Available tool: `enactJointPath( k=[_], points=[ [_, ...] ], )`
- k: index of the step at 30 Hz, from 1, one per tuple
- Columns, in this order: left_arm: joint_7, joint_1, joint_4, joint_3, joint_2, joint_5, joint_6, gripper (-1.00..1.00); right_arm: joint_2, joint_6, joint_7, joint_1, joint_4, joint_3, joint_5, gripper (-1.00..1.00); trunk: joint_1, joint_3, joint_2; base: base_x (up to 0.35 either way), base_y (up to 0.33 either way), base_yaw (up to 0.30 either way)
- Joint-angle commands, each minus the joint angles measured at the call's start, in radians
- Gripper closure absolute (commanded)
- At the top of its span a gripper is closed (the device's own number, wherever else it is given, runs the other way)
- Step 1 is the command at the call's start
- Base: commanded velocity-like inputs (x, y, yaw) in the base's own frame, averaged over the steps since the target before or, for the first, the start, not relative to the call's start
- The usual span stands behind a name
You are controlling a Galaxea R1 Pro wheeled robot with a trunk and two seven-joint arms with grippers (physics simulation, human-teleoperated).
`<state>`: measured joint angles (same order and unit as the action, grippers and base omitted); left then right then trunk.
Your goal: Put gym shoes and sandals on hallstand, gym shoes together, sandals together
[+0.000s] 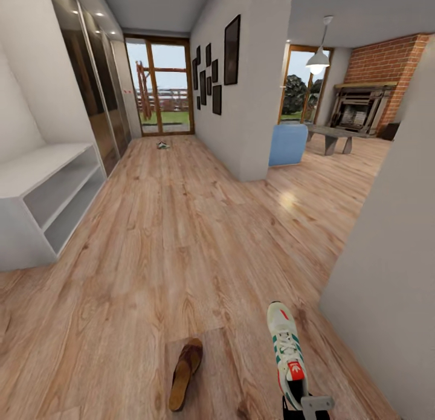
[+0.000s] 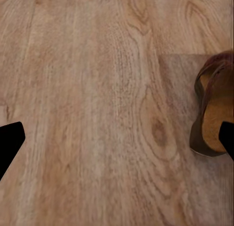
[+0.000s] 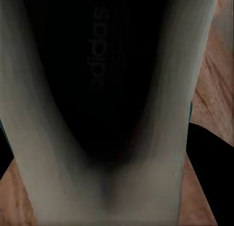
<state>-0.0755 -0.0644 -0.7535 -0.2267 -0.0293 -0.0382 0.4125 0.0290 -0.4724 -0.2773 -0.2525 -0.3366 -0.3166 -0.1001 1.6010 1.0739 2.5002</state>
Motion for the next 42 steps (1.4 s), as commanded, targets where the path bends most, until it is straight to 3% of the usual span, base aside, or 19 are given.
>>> enactJointPath(
  k=[1, 7, 10, 11, 14, 16, 19, 21, 23, 26, 28, 31, 34, 42],
  points=[
    [-0.008, 0.0, -0.001, -0.004, -0.001, -0.004, 0.0, -1.0, 0.001, -0.003, -0.004, -0.001, 0.0, -0.009, -0.01, 1.0, 0.0, 0.001, 0.0, 0.005, 0.004, -0.168],
    [-0.017, 0.003, -0.001, -0.003, 0.002, 0.01, -0.007, -1.0, -0.003, -0.001, -0.002, -0.002, -0.008, -0.013, -0.004, 1.0, 0.0, 0.0, 0.0, 0.002, 0.001, -0.05],
    [-0.028, 0.021, -0.004, 0.002, 0.003, 0.11, -0.016, -1.0, 0.001, 0.002, 0.009, -0.003, -0.089, -0.018, 0.02, 1.0, 0.0, 0.0, 0.0, 0.0, 0.0, -0.004],
    [-0.031, 0.029, -0.004, 0.006, 0.003, 0.128, -0.016, -1.0, 0.002, 0.004, 0.012, -0.003, -0.107, -0.018, 0.026, 1.0, 0.0, 0.0, 0.0, 0.0, 0.0, -0.002],
    [-0.072, 0.097, 0.0, 0.035, 0.003, 0.229, -0.028, -1.0, 0.007, 0.043, 0.043, -0.01, -0.216, -0.019, 0.072, 1.0, 0.0, 0.0, 0.0, 0.0, 0.0, 0.0],
    [-0.101, 0.139, 0.002, 0.043, 0.003, 0.257, -0.056, -1.0, 0.007, 0.098, 0.057, -0.023, -0.267, -0.018, 0.097, 1.0, 0.0, 0.0, 0.0, 0.0, 0.0, 0.0],
    [-0.155, 0.21, 0.005, 0.05, 0.003, 0.281, -0.164, -1.0, 0.008, 0.231, 0.087, -0.064, -0.354, -0.019, 0.128, 1.0, 0.0, 0.0, 0.0, 0.0, 0.0, 0.0],
    [-0.211, 0.263, 0.006, 0.054, 0.004, 0.297, -0.274, -1.0, 0.006, 0.345, 0.15, -0.106, -0.414, -0.019, 0.147, 1.0, 0.0, 0.0, 0.0, 0.0, 0.0, 0.0],
    [-0.256, 0.294, 0.007, 0.055, 0.003, 0.316, -0.34, -1.0, 0.005, 0.421, 0.224, -0.14, -0.457, -0.019, 0.156, 1.0, 0.0, 0.0, 0.0, 0.0, 0.0, 0.0],
    [-0.301, 0.32, 0.007, 0.055, 0.001, 0.355, -0.39, -1.0, 0.003, 0.5, 0.332, -0.186, -0.507, -0.019, 0.162, 1.0, 0.0, 0.0, 0.0, 0.0, 0.0, 0.0],
    [-0.325, 0.335, 0.006, 0.054, -0.008, 0.413, -0.417, -1.0, 0.002, 0.554, 0.449, -0.24, -0.552, -0.018, 0.161, 1.0, 0.0, 0.0, 0.0, 0.0, 0.0, 0.0],
    [-0.329, 0.339, 0.006, 0.053, -0.01, 0.448, -0.425, -1.0, 0.002, 0.571, 0.511, -0.265, -0.594, -0.017, 0.16, 1.0, 0.0, 0.0, 0.0, 0.0, 0.0, 0.0],
    [-0.328, 0.333, 0.006, 0.057, -0.007, 0.475, -0.425, -1.0, 0.0, 0.583, 0.558, -0.28, -0.646, -0.02, 0.158, 1.0, 0.0, 0.0, 0.0, 0.0, 0.0, 0.0],
    [-0.328, 0.331, 0.006, 0.056, -0.006, 0.477, -0.418, -1.0, 0.003, 0.584, 0.564, -0.281, -0.649, -0.018, 0.157, 1.0, 0.0, 0.0, 0.0, 0.029, 0.0, 0.0]
  ],
)
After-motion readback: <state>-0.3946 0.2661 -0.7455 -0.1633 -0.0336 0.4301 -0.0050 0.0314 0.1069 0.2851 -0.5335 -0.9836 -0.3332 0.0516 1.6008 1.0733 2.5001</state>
